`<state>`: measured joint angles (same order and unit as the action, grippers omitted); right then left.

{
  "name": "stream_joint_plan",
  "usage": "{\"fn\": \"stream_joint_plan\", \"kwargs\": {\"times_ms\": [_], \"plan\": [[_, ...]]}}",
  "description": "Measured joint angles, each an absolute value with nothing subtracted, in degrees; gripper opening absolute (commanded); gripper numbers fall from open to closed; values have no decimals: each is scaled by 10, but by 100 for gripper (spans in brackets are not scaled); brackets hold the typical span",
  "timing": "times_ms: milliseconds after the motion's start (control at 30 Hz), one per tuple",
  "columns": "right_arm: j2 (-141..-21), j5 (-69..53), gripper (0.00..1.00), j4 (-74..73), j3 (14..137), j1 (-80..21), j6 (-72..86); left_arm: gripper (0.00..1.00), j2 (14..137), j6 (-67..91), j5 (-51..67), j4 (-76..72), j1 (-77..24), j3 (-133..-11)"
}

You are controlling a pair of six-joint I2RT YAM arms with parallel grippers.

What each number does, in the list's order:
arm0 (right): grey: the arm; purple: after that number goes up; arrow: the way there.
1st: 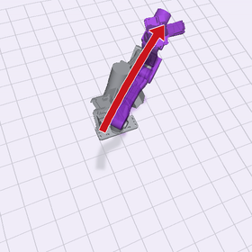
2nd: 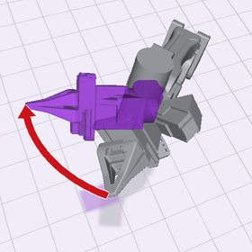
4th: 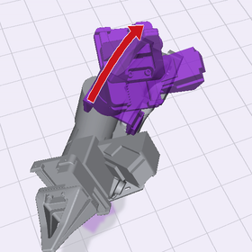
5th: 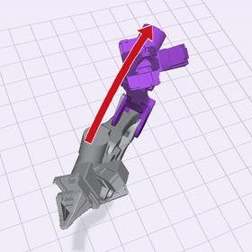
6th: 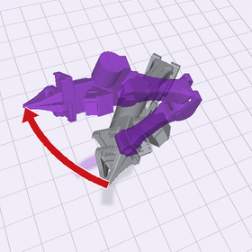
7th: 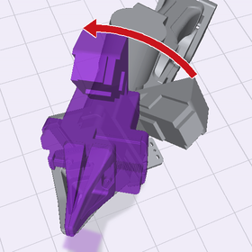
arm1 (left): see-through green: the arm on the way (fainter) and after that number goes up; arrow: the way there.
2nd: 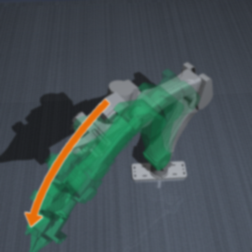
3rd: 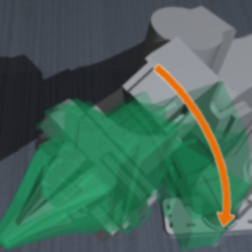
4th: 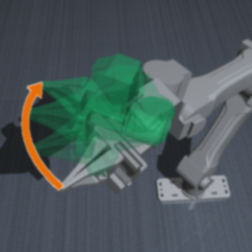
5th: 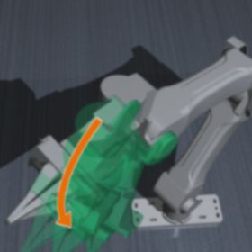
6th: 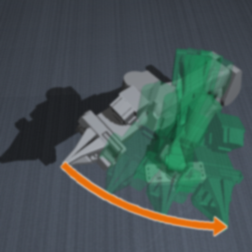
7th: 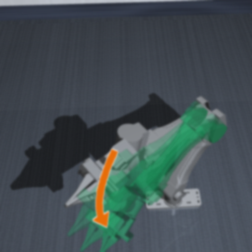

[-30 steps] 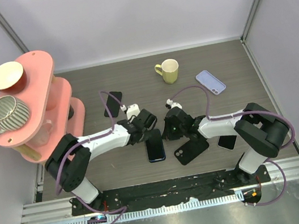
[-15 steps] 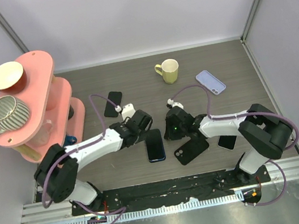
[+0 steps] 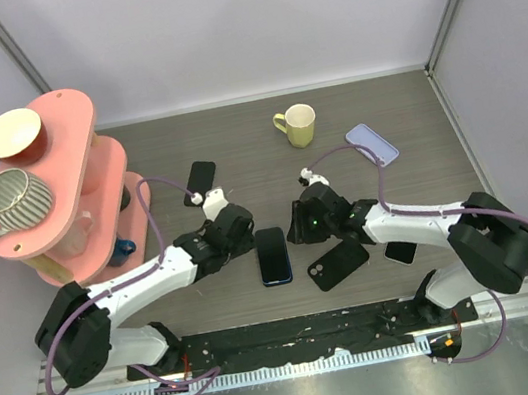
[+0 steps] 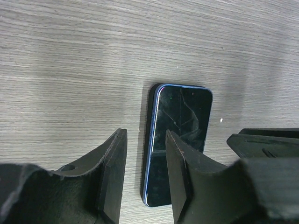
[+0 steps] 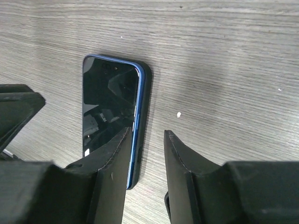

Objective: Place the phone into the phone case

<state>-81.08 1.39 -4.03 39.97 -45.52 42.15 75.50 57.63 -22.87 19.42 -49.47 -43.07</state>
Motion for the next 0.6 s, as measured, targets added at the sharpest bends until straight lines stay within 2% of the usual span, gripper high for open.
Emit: {"fn": "stream_joint_plan", "kwargs": {"times_ms": [267,500,600], "plan": [[-874,-53,39,11,399,-457,421,42,742,571,-225,187,-495,-412],[-904,-61,22,35,399,-465,423,41,738,568,-217,183,-493,-387],[-904,-57,19,35,399,-467,419,41,735,568,-210,178,-489,-380]]}}
